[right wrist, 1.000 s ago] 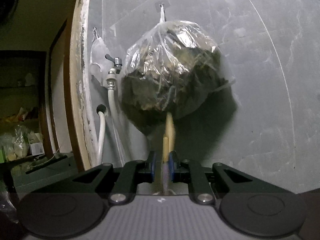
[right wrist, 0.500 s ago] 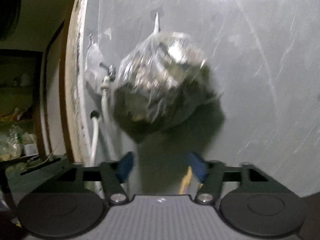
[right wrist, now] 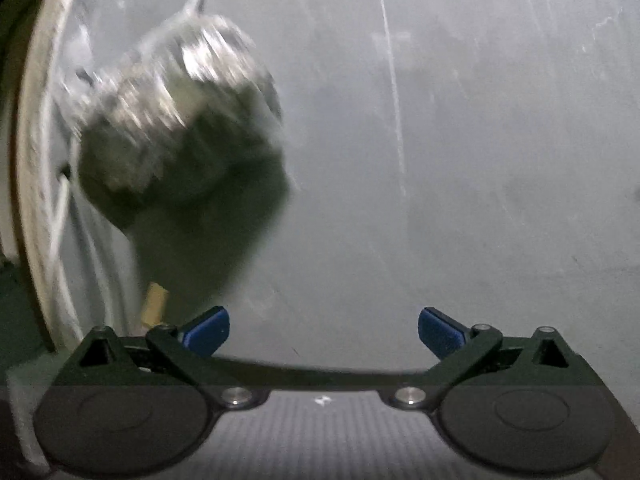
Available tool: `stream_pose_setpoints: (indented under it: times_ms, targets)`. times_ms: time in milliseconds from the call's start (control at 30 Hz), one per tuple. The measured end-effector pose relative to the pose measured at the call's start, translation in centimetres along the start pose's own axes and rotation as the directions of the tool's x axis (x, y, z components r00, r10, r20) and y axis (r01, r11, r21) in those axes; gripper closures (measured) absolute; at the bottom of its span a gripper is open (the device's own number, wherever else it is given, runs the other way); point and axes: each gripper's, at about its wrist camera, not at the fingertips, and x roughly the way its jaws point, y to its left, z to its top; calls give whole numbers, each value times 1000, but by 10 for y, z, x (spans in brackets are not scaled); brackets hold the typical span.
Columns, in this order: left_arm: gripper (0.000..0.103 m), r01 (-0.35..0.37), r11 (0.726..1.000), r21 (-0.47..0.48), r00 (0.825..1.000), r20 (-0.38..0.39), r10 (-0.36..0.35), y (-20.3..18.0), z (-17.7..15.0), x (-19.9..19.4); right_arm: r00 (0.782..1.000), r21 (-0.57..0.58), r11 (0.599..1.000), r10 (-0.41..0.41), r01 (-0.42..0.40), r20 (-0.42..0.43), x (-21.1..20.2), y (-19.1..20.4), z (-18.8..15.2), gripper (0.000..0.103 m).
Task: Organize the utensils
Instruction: 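Move the right gripper back down toward the green-handled scissors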
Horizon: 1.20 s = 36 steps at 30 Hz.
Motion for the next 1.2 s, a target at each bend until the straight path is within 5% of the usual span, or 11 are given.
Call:
stream_pose_setpoints:
  times_ms: [167, 400, 667, 767, 933, 1200]
  targets:
    - [27, 0, 1000, 6, 1000, -12, 0, 1, 0, -7, 985, 4, 1000, -17, 18, -174, 28, 1, -21, 0]
    - [27, -12, 1000, -25, 1000, -19, 12, 3, 1, -9, 924, 29, 999, -1, 13, -381, 72, 9, -46, 0]
    - [27, -17, 999, -43, 1000, -17, 16, 2, 5, -5, 872, 278, 951, 17, 138, -490, 94, 3, -57, 1]
    - [27, -17, 999, -41, 1000, -17, 17, 0, 5, -5, 855, 354, 914, 15, 199, -519, 106, 0, -60, 7]
    - [27, -17, 999, -42, 1000, -17, 17, 1, 6, -4, 797, 435, 842, 10, 319, -604, 132, -7, -72, 45]
    - [27, -18, 999, -43, 1000, -14, 17, 1, 3, -6, 803, 375, 866, -50, 331, -594, 158, -1, -71, 55]
